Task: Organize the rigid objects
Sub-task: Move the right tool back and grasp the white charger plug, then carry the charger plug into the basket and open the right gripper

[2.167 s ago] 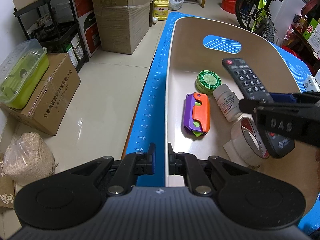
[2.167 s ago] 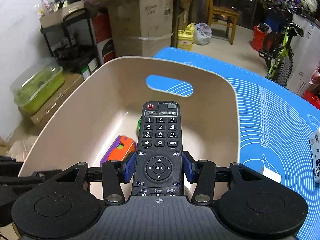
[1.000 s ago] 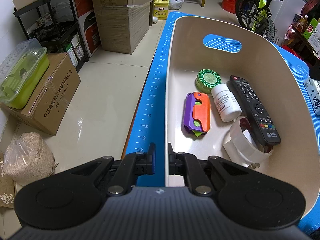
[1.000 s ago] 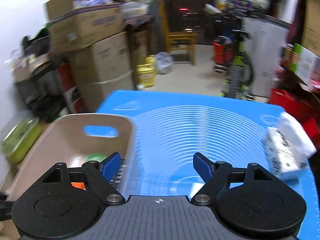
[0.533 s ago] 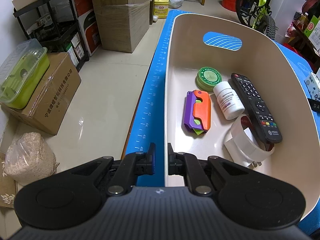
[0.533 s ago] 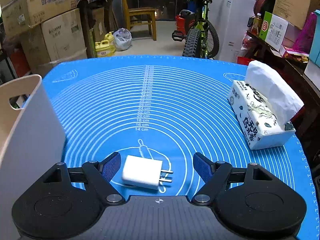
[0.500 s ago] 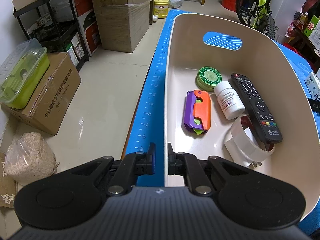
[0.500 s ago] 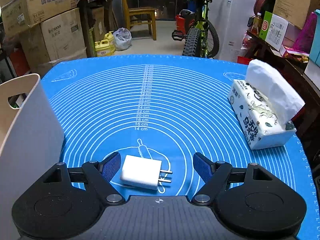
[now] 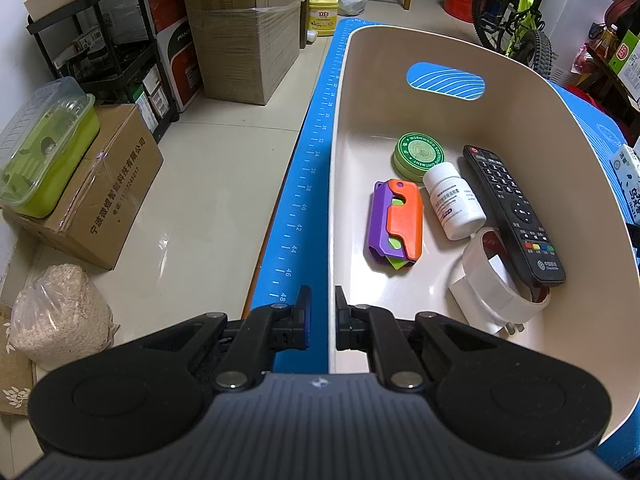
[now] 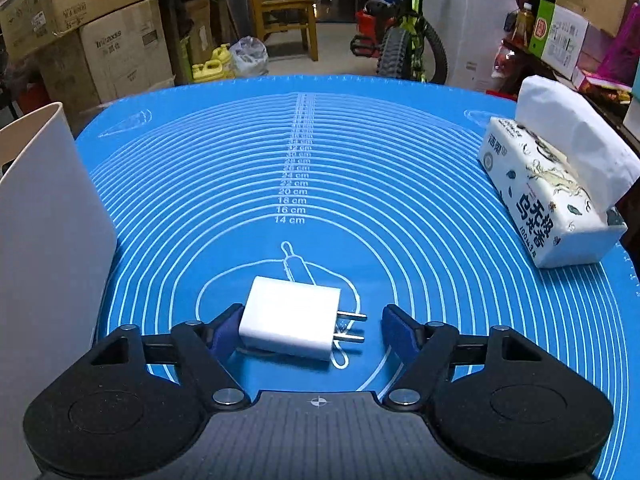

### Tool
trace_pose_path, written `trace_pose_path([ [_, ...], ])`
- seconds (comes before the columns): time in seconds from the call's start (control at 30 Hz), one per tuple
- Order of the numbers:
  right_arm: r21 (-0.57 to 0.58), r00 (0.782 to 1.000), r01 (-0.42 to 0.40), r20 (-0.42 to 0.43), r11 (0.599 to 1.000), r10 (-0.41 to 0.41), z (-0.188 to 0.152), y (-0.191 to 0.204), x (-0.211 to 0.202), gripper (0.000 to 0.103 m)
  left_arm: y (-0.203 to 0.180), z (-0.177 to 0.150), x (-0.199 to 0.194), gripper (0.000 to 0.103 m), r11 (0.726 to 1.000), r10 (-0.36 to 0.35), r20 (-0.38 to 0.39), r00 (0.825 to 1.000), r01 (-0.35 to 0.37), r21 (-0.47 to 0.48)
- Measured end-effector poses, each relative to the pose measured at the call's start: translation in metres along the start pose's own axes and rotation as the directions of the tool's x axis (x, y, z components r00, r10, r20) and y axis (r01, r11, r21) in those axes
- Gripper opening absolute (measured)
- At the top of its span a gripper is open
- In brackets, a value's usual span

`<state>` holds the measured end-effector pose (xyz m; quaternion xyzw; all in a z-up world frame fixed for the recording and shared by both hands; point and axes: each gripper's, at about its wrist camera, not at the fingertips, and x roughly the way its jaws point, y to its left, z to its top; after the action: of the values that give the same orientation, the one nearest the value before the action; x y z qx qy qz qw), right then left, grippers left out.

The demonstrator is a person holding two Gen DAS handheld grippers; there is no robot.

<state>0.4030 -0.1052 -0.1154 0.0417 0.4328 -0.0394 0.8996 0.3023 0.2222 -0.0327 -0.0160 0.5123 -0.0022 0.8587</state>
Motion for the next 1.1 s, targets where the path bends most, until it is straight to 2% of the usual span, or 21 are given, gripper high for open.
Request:
trace_pose_path([
  [0.03,-0.009,1.000,-0.001,0.004,1.000,0.001,0.000,0.001,-0.001,0.067,0.000,0.000,0.000,0.013,1.000,-0.001,0.000,1.000,0.001,0.000],
  [0.3,-0.052,0.999,0.018,0.036,0.998,-0.016,0.001,0.010,-0.014,0.067,0.000,0.000,0.000,0.013,1.000,-0.002,0.000,1.000,0.002,-0.002],
  [0.53,-0.040,0.990,-0.014,0.137,0.999,0.019,0.018,0.017,-0.059,0.067,0.000,0.000,0.000,0.013,1.000,-0.002,0.000,1.000,0.002,-0.002],
  [0.63,-0.047,0.975,-0.046,0.216,0.998,0.055,0.026,0.023,-0.089,0.067,0.000,0.000,0.001,0.013,1.000,-0.002,0.000,1.000,0.002,-0.003],
  [0.83,-0.109,0.924,-0.147,0.339,0.983,0.176,0.033,0.050,-0.141,0.067,0.000,0.000,0.001,0.013,1.000,-0.001,0.000,1.000,0.001,-0.002],
  [0.97,-0.199,0.905,-0.189,0.344,0.962,0.249,0.029,0.082,-0.159,0.067,0.000,0.000,0.001,0.013,1.000,0.000,0.000,1.000,0.000,-0.001],
  [1.1,-0.282,0.907,-0.216,0.296,0.935,0.299,0.023,0.115,-0.159,0.067,-0.001,0.000,0.001,0.013,1.000,0.001,0.000,1.000,-0.001,0.000],
])
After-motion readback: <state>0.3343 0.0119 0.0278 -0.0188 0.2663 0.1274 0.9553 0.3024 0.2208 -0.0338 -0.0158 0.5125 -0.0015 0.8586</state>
